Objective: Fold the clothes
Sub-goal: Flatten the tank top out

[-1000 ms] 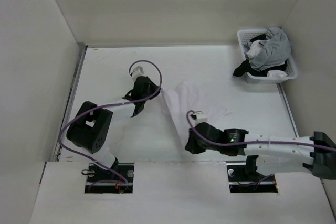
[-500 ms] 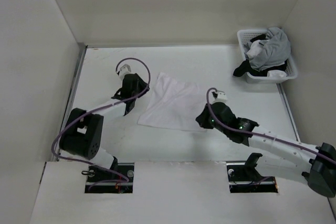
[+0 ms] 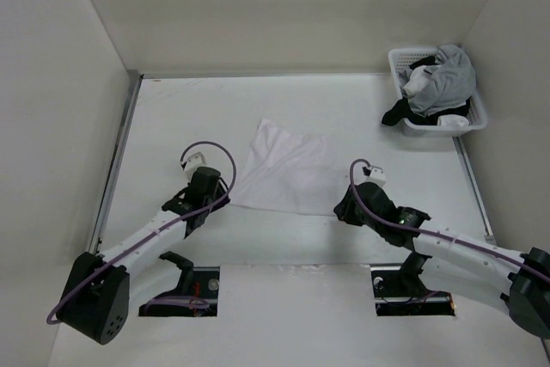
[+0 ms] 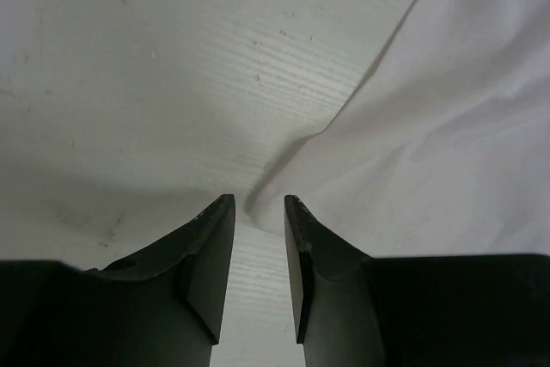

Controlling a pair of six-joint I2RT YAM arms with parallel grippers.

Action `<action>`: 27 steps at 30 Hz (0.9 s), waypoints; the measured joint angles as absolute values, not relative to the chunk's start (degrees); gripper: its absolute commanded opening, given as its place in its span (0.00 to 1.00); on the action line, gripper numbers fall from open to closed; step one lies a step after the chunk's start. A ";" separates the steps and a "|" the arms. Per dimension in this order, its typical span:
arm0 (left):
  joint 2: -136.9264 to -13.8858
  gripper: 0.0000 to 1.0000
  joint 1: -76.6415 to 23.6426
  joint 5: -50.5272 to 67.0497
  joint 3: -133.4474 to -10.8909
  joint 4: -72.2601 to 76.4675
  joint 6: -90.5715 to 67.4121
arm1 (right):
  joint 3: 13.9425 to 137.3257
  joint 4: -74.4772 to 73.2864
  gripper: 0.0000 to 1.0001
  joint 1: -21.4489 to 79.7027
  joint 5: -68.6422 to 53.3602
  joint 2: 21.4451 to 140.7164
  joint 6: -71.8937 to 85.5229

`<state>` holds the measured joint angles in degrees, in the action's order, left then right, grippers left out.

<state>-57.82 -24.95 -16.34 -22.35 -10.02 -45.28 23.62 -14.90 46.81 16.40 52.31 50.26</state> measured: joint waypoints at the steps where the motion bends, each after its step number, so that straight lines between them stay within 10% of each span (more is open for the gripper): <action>1: -57.80 0.30 -25.50 -16.36 -22.35 -10.96 -45.54 | 23.51 -14.90 0.34 46.81 16.43 52.23 50.41; 27: -62.37 0.04 -28.38 -17.74 -23.11 -9.58 -45.45 | 23.42 -14.63 0.45 45.71 19.16 58.50 53.25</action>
